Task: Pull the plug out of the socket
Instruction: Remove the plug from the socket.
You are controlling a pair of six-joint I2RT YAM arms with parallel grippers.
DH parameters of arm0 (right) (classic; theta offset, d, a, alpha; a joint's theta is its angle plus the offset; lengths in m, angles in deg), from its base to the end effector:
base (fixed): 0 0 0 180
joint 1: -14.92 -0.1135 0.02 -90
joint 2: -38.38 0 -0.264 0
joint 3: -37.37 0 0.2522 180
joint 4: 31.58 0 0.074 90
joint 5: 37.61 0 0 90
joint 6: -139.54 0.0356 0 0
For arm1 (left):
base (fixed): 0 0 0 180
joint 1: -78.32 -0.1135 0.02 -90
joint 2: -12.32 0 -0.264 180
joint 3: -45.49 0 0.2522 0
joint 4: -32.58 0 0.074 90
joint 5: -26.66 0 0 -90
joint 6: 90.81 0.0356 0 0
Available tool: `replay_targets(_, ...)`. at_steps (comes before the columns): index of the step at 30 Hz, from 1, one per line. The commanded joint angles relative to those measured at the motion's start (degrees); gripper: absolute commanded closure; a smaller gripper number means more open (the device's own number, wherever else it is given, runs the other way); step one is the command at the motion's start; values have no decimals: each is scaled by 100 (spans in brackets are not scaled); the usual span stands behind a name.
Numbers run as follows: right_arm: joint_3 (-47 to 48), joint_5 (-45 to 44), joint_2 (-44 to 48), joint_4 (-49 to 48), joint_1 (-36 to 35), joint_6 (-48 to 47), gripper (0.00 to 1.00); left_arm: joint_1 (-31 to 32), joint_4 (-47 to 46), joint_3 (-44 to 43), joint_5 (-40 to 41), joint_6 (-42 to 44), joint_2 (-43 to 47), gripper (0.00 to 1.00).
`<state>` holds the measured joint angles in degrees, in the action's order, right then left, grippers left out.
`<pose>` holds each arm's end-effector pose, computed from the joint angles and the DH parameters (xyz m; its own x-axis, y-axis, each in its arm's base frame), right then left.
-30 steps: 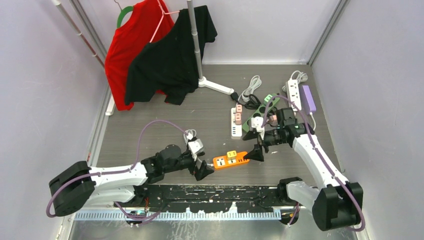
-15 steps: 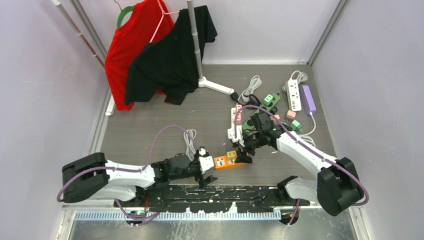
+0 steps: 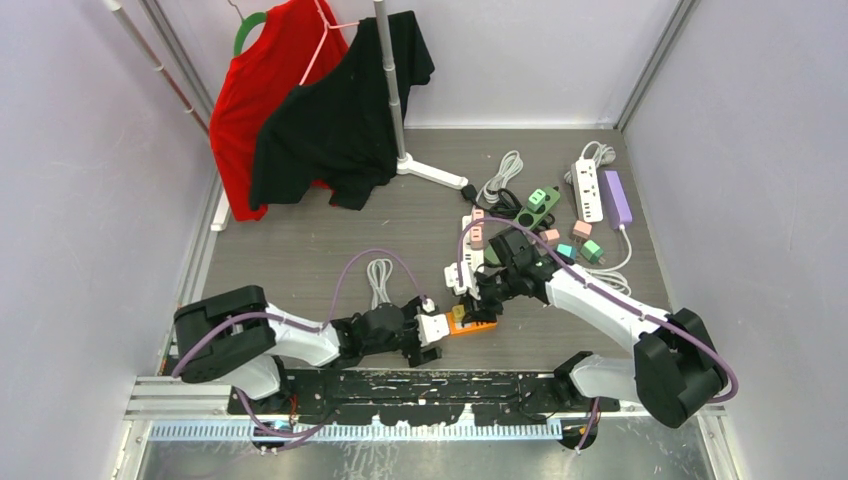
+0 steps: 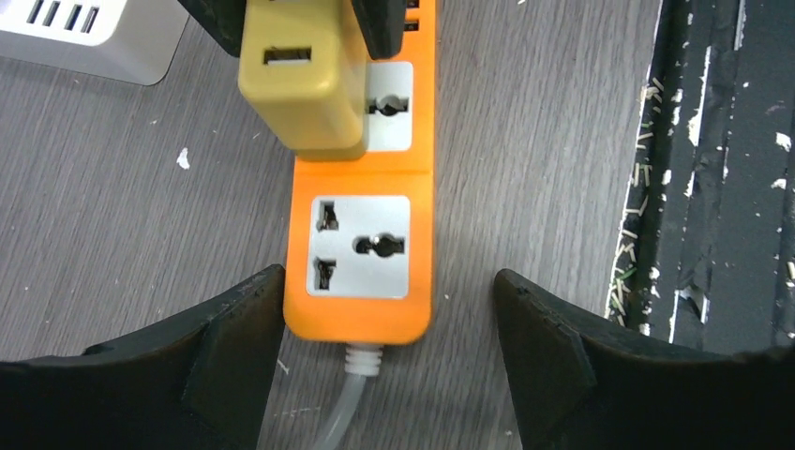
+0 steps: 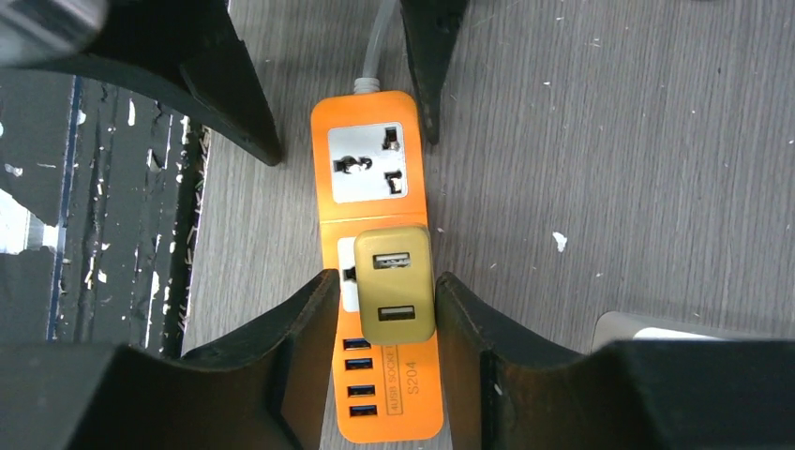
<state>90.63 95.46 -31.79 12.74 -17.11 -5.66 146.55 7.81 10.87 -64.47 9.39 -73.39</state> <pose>0.1735 0.1372 0.2008 0.1228 -0.6307 -0.7662 -0.9904 -0.1278 -0.0536 0.0946 -0.2388 0.1319 0.0037 0.4680 -0.8837 0.9494 0.2759 0.1501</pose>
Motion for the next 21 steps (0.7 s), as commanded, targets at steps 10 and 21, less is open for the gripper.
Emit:
replay_targets(10, 33, 116, -14, 87, -116, -302, 66, -728, -1168, -305, -1328, -445, -724, 47)
replay_targets(21, 80, 479, -164, -314, -188, 359, 81, -784, -1313, -451, -1589, -695, -1149, 100)
